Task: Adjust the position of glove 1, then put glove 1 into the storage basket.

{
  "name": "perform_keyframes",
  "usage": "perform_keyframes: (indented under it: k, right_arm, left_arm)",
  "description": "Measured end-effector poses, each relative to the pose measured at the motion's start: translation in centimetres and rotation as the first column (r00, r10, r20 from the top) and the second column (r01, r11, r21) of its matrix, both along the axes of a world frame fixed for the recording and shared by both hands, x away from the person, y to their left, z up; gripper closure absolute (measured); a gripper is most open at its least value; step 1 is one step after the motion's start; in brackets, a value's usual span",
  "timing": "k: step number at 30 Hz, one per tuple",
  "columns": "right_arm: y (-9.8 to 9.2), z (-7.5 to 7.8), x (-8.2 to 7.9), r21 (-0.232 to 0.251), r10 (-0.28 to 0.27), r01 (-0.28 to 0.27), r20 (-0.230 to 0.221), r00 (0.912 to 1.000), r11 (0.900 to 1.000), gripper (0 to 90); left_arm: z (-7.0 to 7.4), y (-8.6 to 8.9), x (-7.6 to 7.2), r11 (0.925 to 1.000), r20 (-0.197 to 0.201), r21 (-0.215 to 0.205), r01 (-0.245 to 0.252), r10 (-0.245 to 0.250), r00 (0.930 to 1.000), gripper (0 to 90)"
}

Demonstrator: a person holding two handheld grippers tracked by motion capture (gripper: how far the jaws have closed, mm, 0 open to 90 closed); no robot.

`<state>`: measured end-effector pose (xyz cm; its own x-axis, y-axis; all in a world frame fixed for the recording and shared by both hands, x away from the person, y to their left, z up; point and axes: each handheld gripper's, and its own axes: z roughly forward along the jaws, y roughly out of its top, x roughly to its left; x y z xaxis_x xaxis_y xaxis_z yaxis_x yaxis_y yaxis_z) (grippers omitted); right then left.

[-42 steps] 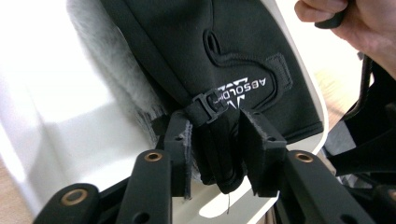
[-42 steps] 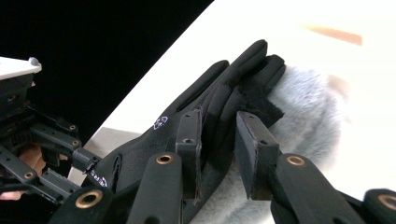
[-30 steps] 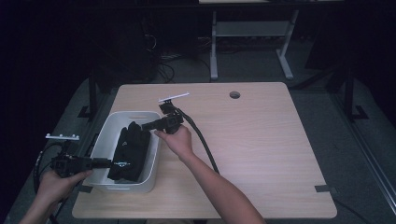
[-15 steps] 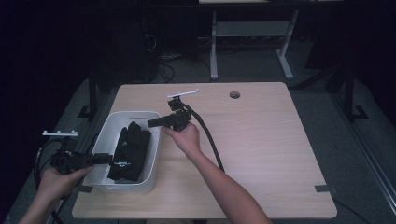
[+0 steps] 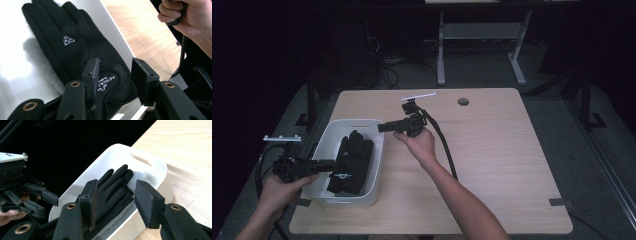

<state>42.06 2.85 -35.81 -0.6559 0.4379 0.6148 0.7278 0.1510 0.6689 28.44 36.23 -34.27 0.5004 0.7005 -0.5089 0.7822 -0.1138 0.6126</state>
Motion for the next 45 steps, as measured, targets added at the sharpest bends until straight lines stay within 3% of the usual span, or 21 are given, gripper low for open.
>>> perform_keyframes:
  k: [26,45]
  right_arm:
    - [-3.1,0.9,0.0,0.005,-0.041,0.041,0.0,0.9992,0.999,37.8]
    - [-6.7,0.8,-0.2,0.02,-0.083,0.083,-0.013,0.9965,0.996,34.6]
  left_arm:
    - [1.0,-2.3,0.5,0.9992,0.031,-0.024,0.032,-0.032,0.999,31.5]
    - [2.0,-4.6,1.0,0.9966,0.05,-0.041,0.071,-0.069,0.9964,27.3]
